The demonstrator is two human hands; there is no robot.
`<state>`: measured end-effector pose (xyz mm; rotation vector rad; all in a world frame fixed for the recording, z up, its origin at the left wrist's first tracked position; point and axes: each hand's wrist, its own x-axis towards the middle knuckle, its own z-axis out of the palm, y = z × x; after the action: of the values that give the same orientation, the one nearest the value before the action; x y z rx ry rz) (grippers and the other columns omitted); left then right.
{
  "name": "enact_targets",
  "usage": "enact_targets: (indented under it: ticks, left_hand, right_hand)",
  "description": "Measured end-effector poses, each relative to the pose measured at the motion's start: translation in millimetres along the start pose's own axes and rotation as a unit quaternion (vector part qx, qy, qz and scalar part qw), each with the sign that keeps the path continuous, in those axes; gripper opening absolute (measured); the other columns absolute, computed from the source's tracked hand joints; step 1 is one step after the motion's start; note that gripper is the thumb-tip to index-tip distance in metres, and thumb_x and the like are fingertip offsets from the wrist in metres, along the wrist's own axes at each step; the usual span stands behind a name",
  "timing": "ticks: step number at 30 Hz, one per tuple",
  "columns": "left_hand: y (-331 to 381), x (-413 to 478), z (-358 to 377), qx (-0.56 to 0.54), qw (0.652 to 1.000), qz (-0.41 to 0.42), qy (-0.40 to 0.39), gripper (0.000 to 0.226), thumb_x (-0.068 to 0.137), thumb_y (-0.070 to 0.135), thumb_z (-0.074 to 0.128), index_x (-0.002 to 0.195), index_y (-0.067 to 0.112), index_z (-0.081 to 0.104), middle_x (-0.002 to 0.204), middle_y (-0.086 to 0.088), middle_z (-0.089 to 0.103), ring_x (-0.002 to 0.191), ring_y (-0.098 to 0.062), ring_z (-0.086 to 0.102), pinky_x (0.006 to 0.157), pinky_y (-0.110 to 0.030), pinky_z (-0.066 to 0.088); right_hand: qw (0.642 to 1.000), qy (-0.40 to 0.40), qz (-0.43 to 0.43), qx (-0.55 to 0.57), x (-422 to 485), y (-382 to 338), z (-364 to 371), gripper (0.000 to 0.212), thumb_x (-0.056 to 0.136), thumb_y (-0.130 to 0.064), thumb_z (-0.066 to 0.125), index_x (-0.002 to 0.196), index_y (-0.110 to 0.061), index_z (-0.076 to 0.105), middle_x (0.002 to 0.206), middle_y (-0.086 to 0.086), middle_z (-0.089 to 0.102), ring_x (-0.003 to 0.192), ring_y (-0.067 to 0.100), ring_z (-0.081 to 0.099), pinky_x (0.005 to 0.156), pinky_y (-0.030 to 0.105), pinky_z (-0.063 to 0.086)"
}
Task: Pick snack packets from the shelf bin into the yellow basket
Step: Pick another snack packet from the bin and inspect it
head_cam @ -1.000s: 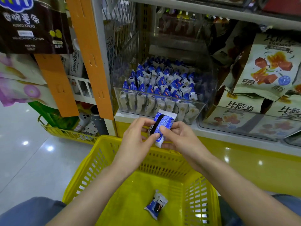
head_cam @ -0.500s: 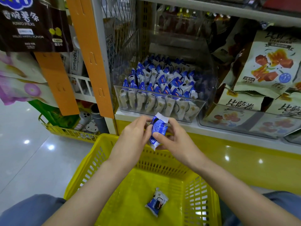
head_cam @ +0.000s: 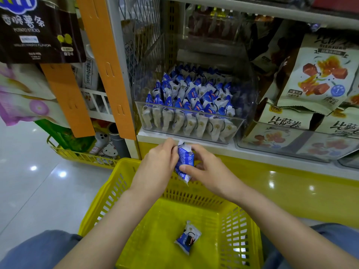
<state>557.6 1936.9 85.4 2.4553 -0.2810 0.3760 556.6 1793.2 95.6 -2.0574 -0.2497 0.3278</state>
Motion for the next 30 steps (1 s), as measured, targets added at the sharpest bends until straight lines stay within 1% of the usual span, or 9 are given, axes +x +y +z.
enact_targets:
  ticks: [3, 7, 10, 12, 15, 19, 25, 28, 30]
  left_hand:
    - [0, 0, 4, -0.069, 0.997, -0.032, -0.018, 0.014, 0.094, 0.02, 0.048, 0.1, 0.016, 0.06, 0.089, 0.001, 0.064, 0.079, -0.014, 0.058, 0.069, -0.03, 0.047]
    - [5, 0, 5, -0.137, 0.987, -0.035, -0.072, 0.039, 0.086, 0.005, 0.052, 0.122, 0.019, 0.058, 0.108, 0.007, 0.061, 0.09, -0.002, 0.055, 0.074, -0.008, 0.043]
    - [8, 3, 1, -0.194, 0.974, -0.062, -0.102, 0.044, 0.084, -0.003, 0.049, 0.122, 0.018, 0.057, 0.108, 0.007, 0.064, 0.095, -0.005, 0.06, 0.08, -0.011, 0.047]
    - [12, 4, -3, -0.321, 0.931, -0.115, -0.133, 0.04, 0.087, -0.005, 0.046, 0.117, 0.019, 0.057, 0.11, 0.003, 0.065, 0.102, -0.008, 0.061, 0.09, -0.022, 0.048]
    - [23, 5, -5, -0.455, 0.864, -0.151, -0.157, 0.023, 0.092, 0.008, 0.048, 0.106, 0.022, 0.059, 0.097, 0.006, 0.067, 0.087, -0.001, 0.062, 0.082, -0.022, 0.049]
    - [27, 4, -1, -0.451, 0.874, -0.162, -0.083, 0.016, 0.091, 0.007, 0.053, 0.094, 0.022, 0.057, 0.08, 0.005, 0.064, 0.064, 0.004, 0.059, 0.059, -0.014, 0.048]
    - [21, 5, -14, -0.48, 0.845, -0.232, -0.046, 0.013, 0.092, 0.019, 0.053, 0.102, 0.016, 0.059, 0.092, -0.005, 0.07, 0.074, -0.005, 0.066, 0.062, -0.02, 0.053]
    - [23, 7, -23, -0.466, 0.857, -0.214, -0.044, 0.014, 0.09, 0.02, 0.055, 0.1, 0.018, 0.065, 0.095, -0.012, 0.071, 0.086, -0.02, 0.066, 0.078, -0.035, 0.053]
    - [24, 11, -25, -0.454, 0.867, -0.202, -0.028, 0.01, 0.09, 0.018, 0.057, 0.091, 0.021, 0.066, 0.084, -0.014, 0.07, 0.073, -0.015, 0.063, 0.07, -0.028, 0.051]
  right_hand:
    - [0.997, 0.02, 0.026, 0.065, 1, 3, 1, 0.034, 0.088, -0.016, 0.061, 0.119, -0.016, 0.048, 0.108, 0.006, 0.063, 0.081, 0.024, 0.066, 0.068, 0.035, 0.056]
    - [0.977, 0.052, 0.074, 0.194, 5, 3, -4, 0.033, 0.089, -0.013, 0.059, 0.119, -0.014, 0.047, 0.102, 0.006, 0.064, 0.071, 0.005, 0.066, 0.063, 0.025, 0.057]
    - [0.972, 0.068, 0.088, 0.209, 3, 2, -3, 0.041, 0.087, -0.015, 0.062, 0.123, -0.011, 0.044, 0.097, 0.002, 0.061, 0.06, 0.003, 0.064, 0.062, 0.026, 0.058]
    - [0.981, 0.105, 0.08, 0.142, 1, 1, -4, 0.049, 0.083, -0.023, 0.067, 0.125, -0.016, 0.043, 0.095, -0.006, 0.059, 0.063, 0.008, 0.064, 0.063, 0.031, 0.058]
    - [0.98, 0.171, -0.009, -0.1, -3, 4, -8, 0.062, 0.074, -0.041, 0.07, 0.126, -0.023, 0.04, 0.105, -0.012, 0.05, 0.07, 0.008, 0.054, 0.063, 0.025, 0.048]
    - [0.968, 0.157, -0.08, -0.181, -9, -3, -3, 0.069, 0.065, -0.051, 0.064, 0.126, -0.028, 0.042, 0.103, -0.013, 0.039, 0.064, 0.001, 0.045, 0.059, 0.022, 0.042]
    - [0.991, 0.104, -0.058, -0.054, -9, -16, -24, 0.028, 0.084, -0.026, 0.065, 0.097, -0.047, 0.053, 0.095, -0.013, 0.048, 0.071, -0.007, 0.052, 0.066, 0.006, 0.041]
    - [0.995, 0.083, -0.038, 0.037, -12, -24, -30, 0.023, 0.087, -0.017, 0.061, 0.099, -0.037, 0.057, 0.097, -0.008, 0.061, 0.082, 0.0, 0.057, 0.072, 0.014, 0.047]
    - [0.994, 0.055, -0.023, 0.091, -14, -29, -28, 0.023, 0.087, -0.012, 0.061, 0.103, -0.028, 0.057, 0.095, 0.001, 0.066, 0.087, 0.01, 0.059, 0.076, 0.02, 0.048]
